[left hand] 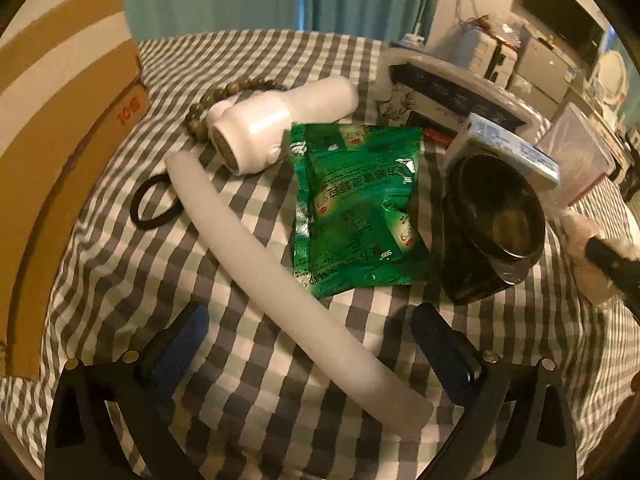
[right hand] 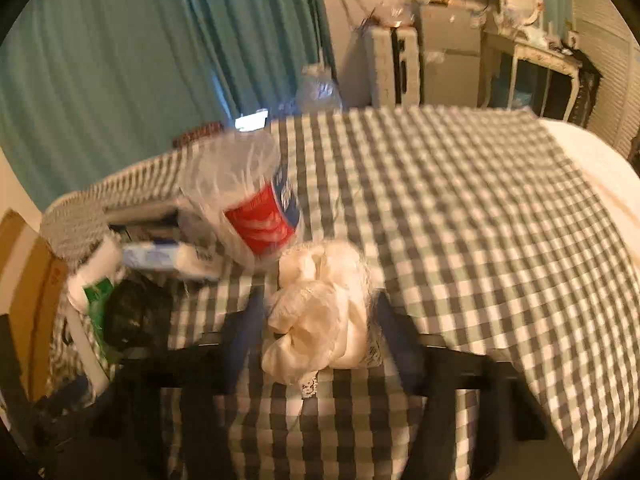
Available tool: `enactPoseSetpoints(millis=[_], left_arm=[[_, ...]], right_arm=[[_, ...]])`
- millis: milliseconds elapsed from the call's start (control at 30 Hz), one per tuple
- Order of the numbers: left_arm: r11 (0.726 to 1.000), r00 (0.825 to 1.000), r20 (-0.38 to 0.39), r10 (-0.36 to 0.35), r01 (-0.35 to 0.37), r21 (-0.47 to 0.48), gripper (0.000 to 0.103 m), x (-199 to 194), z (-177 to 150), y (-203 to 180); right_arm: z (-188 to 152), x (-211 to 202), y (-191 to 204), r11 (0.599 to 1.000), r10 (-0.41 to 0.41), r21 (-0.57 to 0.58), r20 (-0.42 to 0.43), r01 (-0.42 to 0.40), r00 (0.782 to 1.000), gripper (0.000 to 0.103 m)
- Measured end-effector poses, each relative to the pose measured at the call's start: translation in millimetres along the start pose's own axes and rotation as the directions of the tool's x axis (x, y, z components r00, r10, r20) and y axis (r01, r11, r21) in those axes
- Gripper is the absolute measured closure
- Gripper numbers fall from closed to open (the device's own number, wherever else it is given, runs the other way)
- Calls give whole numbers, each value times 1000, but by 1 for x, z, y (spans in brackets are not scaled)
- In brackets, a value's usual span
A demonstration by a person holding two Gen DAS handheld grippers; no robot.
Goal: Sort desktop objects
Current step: 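Grasp the white bent tube with the left gripper while the right gripper grasps the white lace cloth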
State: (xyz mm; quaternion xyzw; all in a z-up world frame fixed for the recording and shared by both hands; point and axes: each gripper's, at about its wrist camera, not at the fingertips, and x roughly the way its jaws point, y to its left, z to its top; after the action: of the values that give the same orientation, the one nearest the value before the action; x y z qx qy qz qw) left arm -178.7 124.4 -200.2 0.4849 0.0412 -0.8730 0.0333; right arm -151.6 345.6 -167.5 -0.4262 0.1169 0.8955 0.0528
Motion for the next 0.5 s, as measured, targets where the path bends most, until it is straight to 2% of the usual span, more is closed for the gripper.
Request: enactPoseSetpoints(millis=[67,100,133,167,200,233,267,300,333,367,433,500], left_arm=[[1000,1000,18,-20,19,16,1,-1,-3,3],[999,999,21,-28,28,23,3,-2,-4,5],[999,999,23,-40,40,25,11,-4,-5,7],[999,998,27,-48,47,24,26,-7,-5,11],[998,997,33,-64,64,17,35,-11,-6,17],[997,996,37,-81,80,5,56,-14,-6,23],[993,992,33,-118,118,-13,69,-17,-6,31],[990,990,25,-138,139,-22,72,-16,-2,31],[988,988,23,-154,154,-23,82,-18,-2,36],[986,985,30,-168,168,-16,86,-22,-2,38],[985,983,66,-170,170,2,88,-35,-5,43],[979,974,98,-202,202,11,88,-49,-6,48]], right_arm=[[-2,-3,-3,1000,9,1,9,-9,1000,80],[-2,-6,-4,1000,7,1,13,-7,1000,81],[-2,-10,-5,1000,6,1,19,-6,1000,82],[-3,-15,-6,1000,10,4,29,-10,1000,82],[-3,-18,-6,1000,16,7,34,-17,999,82],[-4,-20,-6,1000,21,9,36,-22,999,82],[-6,-23,-5,1000,20,8,38,-20,999,82],[-7,-25,-4,1000,16,2,37,-16,999,82],[-9,-27,-3,1000,13,-4,39,-13,999,82],[-10,-31,-1,1000,10,-10,43,-10,999,82],[-12,-38,2,1000,22,-17,49,-21,999,82],[-17,-47,6,999,31,-27,66,-29,997,82]])
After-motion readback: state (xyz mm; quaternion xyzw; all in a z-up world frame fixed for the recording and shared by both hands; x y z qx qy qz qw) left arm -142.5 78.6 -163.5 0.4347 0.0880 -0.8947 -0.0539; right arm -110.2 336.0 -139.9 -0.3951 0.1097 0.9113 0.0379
